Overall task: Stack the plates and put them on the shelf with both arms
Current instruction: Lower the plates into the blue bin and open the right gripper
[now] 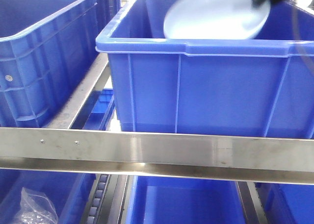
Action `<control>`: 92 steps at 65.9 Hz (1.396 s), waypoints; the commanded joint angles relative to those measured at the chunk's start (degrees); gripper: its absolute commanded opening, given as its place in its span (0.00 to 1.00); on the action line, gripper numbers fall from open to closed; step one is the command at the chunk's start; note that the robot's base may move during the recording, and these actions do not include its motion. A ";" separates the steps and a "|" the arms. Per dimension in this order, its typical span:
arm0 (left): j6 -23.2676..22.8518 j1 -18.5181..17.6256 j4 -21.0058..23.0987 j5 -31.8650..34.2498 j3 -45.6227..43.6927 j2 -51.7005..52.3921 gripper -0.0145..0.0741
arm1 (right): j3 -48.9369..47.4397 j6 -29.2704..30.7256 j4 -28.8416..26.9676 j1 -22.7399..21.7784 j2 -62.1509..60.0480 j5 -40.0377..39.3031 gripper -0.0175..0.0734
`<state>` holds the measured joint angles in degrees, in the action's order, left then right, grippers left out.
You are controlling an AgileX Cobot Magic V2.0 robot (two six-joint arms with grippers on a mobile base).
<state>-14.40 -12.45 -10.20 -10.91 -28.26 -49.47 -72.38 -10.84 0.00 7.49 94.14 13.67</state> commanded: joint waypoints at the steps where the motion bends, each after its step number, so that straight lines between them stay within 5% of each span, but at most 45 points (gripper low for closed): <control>1: -0.50 -0.05 -0.13 4.43 -1.59 0.46 0.26 | -3.42 0.24 -0.30 -0.27 -0.08 -6.23 0.25; 46: -0.50 -0.05 -0.13 4.43 -1.59 0.46 0.26 | -4.58 0.24 -0.30 -0.17 4.22 -7.83 0.25; 52: -0.50 -0.05 -0.13 4.43 -1.59 0.46 0.26 | -4.58 0.24 -0.30 -0.17 3.68 -8.15 0.35; 60: -0.50 -0.05 -0.13 4.43 -1.59 0.46 0.26 | -4.58 0.24 -0.30 -0.17 2.48 -8.49 0.67; 65: -0.50 -0.05 -0.13 4.43 -1.59 0.46 0.26 | -4.58 0.24 -0.30 -0.17 1.61 -8.41 0.77; 92: -0.50 -0.05 -0.13 4.43 -1.59 0.46 0.26 | -1.27 0.24 0.00 -0.17 -13.00 -3.20 0.76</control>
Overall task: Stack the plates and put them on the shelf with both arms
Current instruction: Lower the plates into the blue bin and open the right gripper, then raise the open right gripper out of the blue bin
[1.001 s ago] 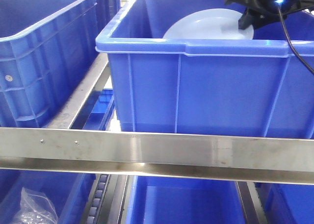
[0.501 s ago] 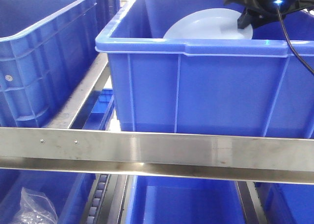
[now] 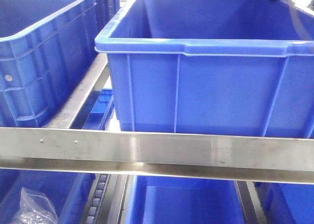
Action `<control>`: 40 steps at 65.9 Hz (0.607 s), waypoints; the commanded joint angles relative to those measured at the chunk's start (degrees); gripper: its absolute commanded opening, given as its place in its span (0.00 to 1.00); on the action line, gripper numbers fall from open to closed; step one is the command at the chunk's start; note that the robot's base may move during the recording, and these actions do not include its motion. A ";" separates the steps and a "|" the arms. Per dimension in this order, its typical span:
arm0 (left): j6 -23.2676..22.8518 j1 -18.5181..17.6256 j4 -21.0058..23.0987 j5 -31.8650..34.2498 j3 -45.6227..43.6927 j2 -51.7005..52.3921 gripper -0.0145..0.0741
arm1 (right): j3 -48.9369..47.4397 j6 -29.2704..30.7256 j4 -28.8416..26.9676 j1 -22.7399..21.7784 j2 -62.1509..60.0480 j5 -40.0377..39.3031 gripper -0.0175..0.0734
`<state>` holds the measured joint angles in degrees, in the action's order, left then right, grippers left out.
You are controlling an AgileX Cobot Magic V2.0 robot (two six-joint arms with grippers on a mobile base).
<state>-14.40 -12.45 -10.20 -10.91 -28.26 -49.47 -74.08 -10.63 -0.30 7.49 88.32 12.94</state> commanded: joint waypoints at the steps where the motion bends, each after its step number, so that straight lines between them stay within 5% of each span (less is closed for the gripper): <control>1: -0.50 -0.05 -0.13 4.43 -1.59 0.46 0.26 | 1.06 0.03 0.30 -0.17 -8.11 -2.46 0.75; 21: -0.50 -0.05 -0.13 4.43 -1.59 0.46 0.26 | 19.94 0.03 0.30 -0.28 -30.17 -3.28 0.23; 40: -0.50 -0.05 -0.13 4.43 -1.59 0.46 0.26 | 34.50 0.03 0.30 -6.77 -52.94 2.26 0.25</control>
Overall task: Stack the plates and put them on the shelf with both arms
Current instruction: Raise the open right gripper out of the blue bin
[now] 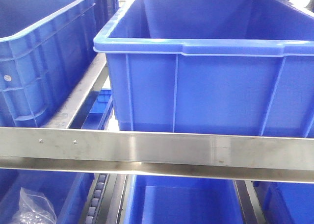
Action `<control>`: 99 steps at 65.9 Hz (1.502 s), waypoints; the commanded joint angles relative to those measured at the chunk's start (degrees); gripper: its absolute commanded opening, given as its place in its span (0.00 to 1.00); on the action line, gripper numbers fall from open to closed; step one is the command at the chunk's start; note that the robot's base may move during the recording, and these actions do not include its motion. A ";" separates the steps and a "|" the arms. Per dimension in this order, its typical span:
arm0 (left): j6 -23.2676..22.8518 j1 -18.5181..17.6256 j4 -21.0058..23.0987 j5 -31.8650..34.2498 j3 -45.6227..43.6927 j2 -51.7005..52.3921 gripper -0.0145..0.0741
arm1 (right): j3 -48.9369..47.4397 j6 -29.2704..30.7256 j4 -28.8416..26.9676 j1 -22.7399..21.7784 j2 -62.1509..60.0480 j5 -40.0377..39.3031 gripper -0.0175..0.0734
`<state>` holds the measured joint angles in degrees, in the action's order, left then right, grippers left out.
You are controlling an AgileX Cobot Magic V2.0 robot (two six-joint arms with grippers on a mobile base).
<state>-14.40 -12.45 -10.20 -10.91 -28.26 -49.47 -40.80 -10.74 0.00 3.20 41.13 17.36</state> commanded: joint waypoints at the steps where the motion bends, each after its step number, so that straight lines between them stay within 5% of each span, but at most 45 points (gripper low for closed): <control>1: -0.50 -0.05 -0.13 4.43 -1.59 0.46 0.26 | 2.08 0.15 0.00 -3.18 -6.84 -1.79 0.25; 26: -0.50 -0.05 -0.13 4.43 -1.59 0.46 0.26 | 14.48 0.15 -0.30 -6.90 -27.79 6.27 0.25; 99: -0.50 -0.05 -0.13 4.43 -1.59 0.46 0.26 | 17.26 0.15 0.00 -6.90 -28.65 -0.58 0.25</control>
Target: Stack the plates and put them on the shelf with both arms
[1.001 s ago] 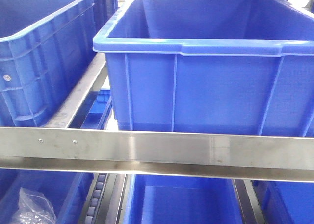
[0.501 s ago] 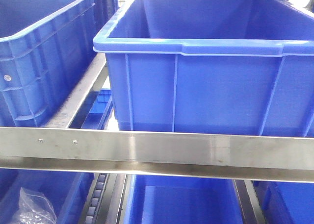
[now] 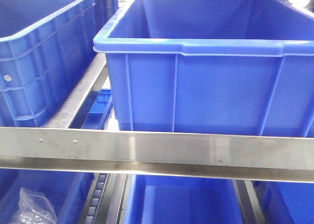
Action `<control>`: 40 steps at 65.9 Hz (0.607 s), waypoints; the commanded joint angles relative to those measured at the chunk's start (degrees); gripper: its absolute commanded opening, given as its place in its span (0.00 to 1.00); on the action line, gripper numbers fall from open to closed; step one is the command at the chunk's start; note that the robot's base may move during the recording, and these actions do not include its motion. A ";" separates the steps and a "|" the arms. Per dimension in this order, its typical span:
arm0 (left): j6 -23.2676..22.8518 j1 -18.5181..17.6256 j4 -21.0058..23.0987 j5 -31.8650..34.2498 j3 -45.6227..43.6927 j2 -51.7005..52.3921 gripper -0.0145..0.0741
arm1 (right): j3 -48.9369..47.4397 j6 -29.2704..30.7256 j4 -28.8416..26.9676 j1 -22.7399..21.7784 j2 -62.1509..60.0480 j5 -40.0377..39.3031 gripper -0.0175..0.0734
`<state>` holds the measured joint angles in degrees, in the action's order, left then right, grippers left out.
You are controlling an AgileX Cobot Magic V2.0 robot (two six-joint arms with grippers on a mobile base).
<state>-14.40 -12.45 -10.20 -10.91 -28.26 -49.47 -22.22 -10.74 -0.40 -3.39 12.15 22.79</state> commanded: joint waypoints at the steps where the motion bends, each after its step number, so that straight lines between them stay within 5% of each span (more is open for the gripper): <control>1: -0.50 -0.05 -0.13 4.43 -1.59 0.46 0.26 | -0.99 0.15 0.40 -0.36 0.12 -6.21 0.25; 22: -0.50 -0.05 -0.13 4.43 -1.59 0.46 0.26 | 15.27 0.15 1.46 -0.42 -6.98 -18.48 0.25; 40: -0.50 -0.05 -0.13 4.43 -1.59 0.46 0.26 | 24.00 0.15 1.46 -0.42 -13.88 -20.57 0.25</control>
<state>-14.40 -12.45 -10.20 -10.91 -28.26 -49.47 1.45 -10.74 0.00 -3.39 -0.43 8.88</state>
